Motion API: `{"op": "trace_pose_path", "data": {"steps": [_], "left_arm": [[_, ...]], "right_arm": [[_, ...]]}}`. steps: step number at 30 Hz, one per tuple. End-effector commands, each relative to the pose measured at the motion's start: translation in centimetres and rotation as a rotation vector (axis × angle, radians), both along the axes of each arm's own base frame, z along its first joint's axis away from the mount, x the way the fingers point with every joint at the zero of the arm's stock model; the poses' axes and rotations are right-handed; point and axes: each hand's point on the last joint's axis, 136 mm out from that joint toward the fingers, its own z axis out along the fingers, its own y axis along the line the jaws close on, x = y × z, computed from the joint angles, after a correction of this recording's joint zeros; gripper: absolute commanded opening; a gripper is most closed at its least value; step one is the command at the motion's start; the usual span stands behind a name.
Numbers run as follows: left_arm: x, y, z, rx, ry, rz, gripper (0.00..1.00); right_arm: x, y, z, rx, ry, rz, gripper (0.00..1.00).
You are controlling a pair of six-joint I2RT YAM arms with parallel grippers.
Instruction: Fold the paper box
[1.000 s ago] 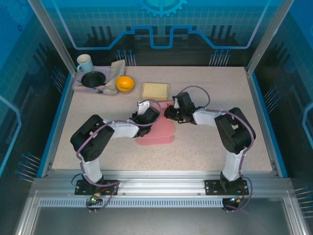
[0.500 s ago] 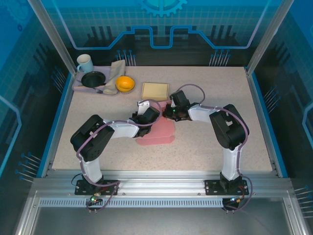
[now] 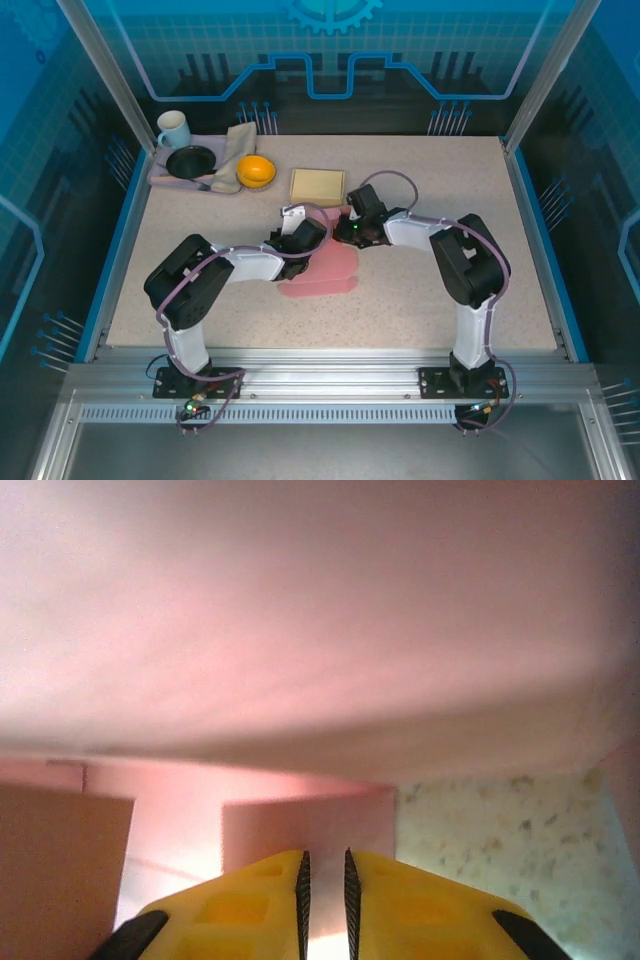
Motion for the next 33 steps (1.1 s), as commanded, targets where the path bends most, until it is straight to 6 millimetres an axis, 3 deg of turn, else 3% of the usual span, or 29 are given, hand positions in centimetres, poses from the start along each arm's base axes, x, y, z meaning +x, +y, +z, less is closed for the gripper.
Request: {"op": "trace_pose_path", "data": {"steps": [1, 5, 7, 11, 13, 16, 19, 21, 25, 30, 33], "left_arm": [[-1.3, -0.4, -1.9, 0.021, 0.092, -0.044, 0.13], [-1.2, -0.4, -1.8, 0.02, 0.09, -0.042, 0.14], [-1.2, -0.4, -1.8, 0.019, 0.088, -0.04, 0.14], [-1.3, -0.4, -1.8, 0.018, 0.087, -0.04, 0.14], [-1.3, -0.4, -1.8, 0.02, 0.087, -0.043, 0.13], [-1.3, -0.3, -1.7, 0.02, 0.086, -0.044, 0.14], [-1.4, -0.4, -1.8, 0.016, 0.089, -0.047, 0.14], [-1.4, -0.4, -1.7, 0.013, 0.087, -0.047, 0.13], [-1.4, -0.4, -1.5, 0.006, 0.08, -0.047, 0.14], [-1.2, -0.6, -1.6, 0.005, 0.081, -0.053, 0.13], [-1.3, -0.6, -1.5, 0.005, 0.081, -0.054, 0.14]], "right_arm": [[-1.4, 0.1, 2.6, 0.047, 0.016, 0.088, 0.21], [-0.8, -1.7, 5.8, 0.083, -0.029, 0.098, 0.22], [-0.6, -2.8, 7.4, 0.067, -0.067, 0.125, 0.28], [0.4, -4.3, 10.8, 0.047, -0.164, 0.278, 0.33], [1.3, -5.0, 13.7, 0.064, -0.275, 0.405, 0.34], [2.7, -7.1, 17.6, -0.043, -0.463, 0.56, 0.37], [3.5, -8.4, 19.6, -0.185, -0.66, 0.736, 0.4], [3.7, -8.7, 19.2, -0.314, -0.768, 0.897, 0.4], [4.2, -9.2, 16.2, -0.527, -0.881, 1.225, 0.42], [7.0, -9.9, 12.7, -0.619, -0.816, 1.339, 0.42], [7.4, -9.9, 10.2, -0.656, -0.783, 1.394, 0.42]]}}
